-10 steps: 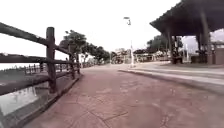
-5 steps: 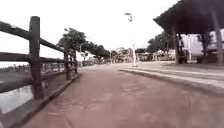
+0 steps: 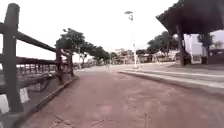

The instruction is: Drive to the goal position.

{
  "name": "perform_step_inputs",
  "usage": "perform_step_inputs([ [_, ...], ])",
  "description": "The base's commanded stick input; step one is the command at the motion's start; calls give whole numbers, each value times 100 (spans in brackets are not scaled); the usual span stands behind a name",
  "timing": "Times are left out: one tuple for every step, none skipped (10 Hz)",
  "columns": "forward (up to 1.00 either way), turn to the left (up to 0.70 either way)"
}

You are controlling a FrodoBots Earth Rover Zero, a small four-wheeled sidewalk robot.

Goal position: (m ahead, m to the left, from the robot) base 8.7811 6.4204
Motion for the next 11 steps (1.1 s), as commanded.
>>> perform_step_inputs([
  [100, 0],
  [100, 5],
  [100, 25],
  [100, 6],
  [100, 0],
  [100, 0],
  [100, 0],
  [100, 0],
  [100, 5],
  [100, 22],
  [100, 40],
])
